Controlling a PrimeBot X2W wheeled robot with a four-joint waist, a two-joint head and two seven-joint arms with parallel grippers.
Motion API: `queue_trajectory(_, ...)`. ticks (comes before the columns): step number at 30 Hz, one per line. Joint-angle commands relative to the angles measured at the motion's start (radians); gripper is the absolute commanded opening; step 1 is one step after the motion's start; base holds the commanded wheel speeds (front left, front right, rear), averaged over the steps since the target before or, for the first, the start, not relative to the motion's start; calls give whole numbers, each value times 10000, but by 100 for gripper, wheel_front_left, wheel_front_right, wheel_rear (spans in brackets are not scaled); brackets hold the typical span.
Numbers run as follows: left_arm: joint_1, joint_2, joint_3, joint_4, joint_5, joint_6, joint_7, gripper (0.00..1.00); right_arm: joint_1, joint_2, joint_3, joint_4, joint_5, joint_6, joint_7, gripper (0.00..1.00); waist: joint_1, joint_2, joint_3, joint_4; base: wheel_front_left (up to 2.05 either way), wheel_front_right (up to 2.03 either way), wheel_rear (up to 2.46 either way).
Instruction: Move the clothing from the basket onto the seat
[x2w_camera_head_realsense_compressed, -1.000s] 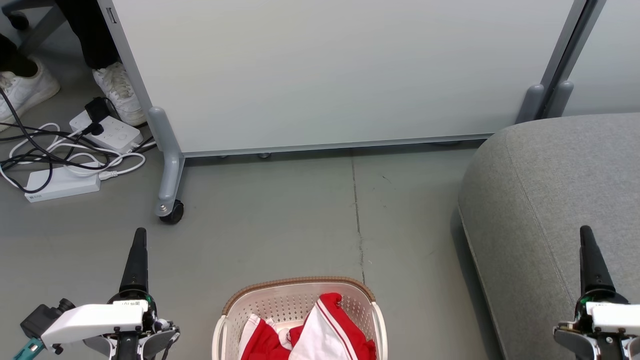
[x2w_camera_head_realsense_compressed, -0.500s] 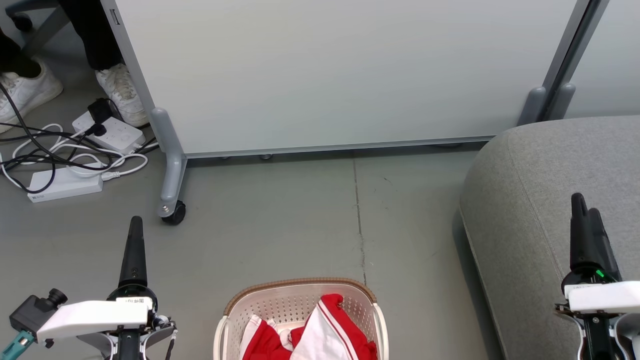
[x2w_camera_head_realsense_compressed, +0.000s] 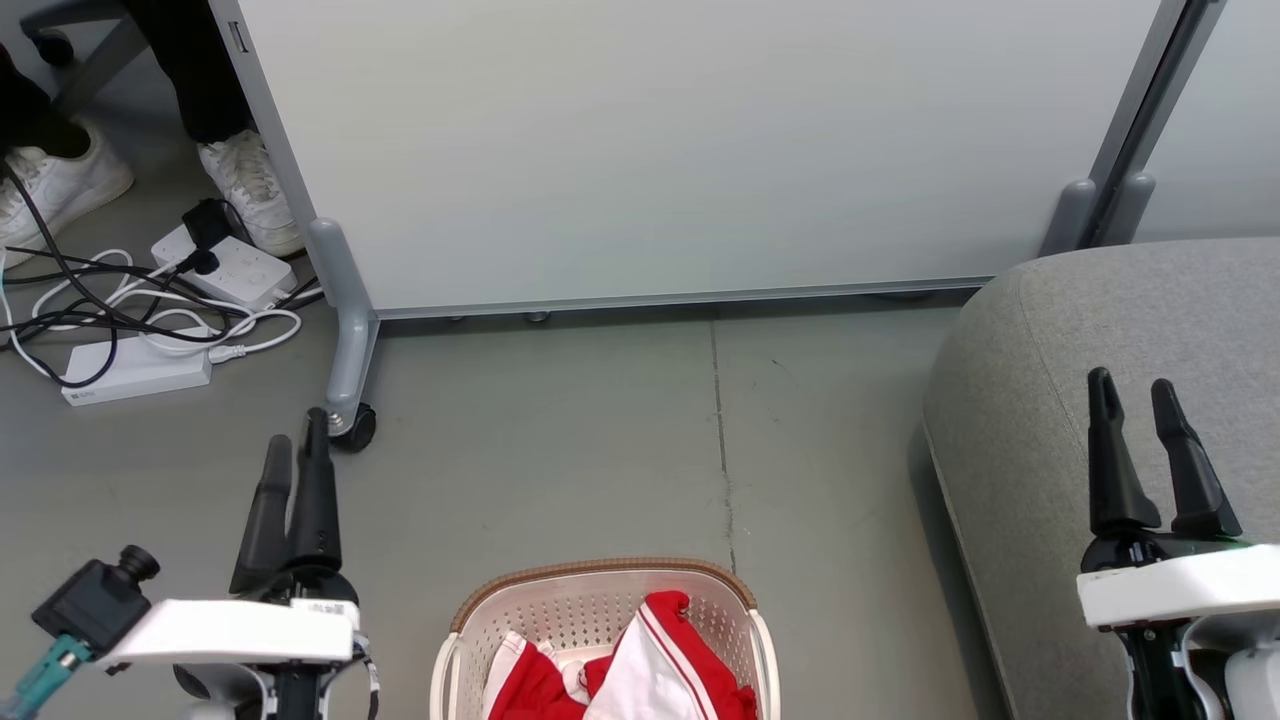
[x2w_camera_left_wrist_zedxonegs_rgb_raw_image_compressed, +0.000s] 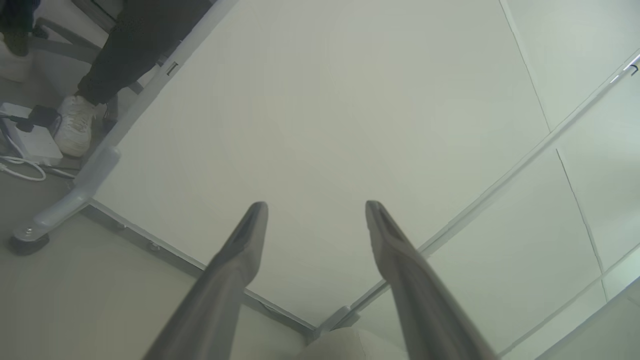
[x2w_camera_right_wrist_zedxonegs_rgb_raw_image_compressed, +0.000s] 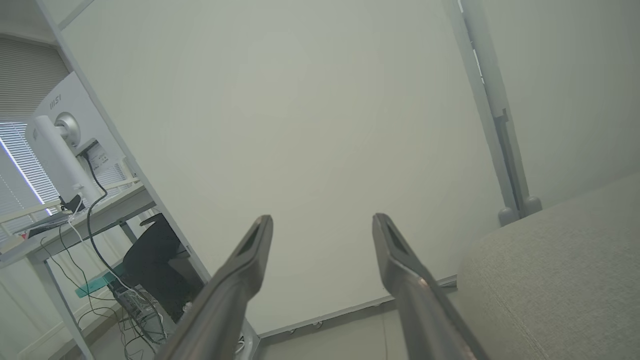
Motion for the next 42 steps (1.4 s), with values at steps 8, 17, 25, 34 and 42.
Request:
queue_trajectory(8, 182, 60, -926, -773, 2728, 620, -292, 100, -252, 18, 224, -185, -1287, 46, -292, 100, 0, 0, -22, -12, 0, 0, 0)
queue_trajectory(17, 216, 67, -2008, -701, 5380, 2157, -550, 100, -176, 77, 436, 25, -2297, 50, -479, 100, 0, 0, -41, -76, 0, 0, 0)
queue_trajectory(25, 267, 71, -2669, -481, 6301, 2900, -753, 100, -158, -14, 877, 585, -2994, 49, -644, 100, 0, 0, -106, -114, 0, 0, 0)
queue_trajectory(34, 445, 81, -2801, -15, 6842, 3062, -935, 100, -162, 71, 1070, 924, -3603, 53, -793, 100, 0, 0, -179, -132, 0, 0, 0)
queue_trajectory(42, 556, 84, -2885, 304, 7289, 3469, -1116, 100, -67, 114, 1217, 1164, -3955, 56, -928, 100, 0, 0, -225, -187, 0, 0, 0)
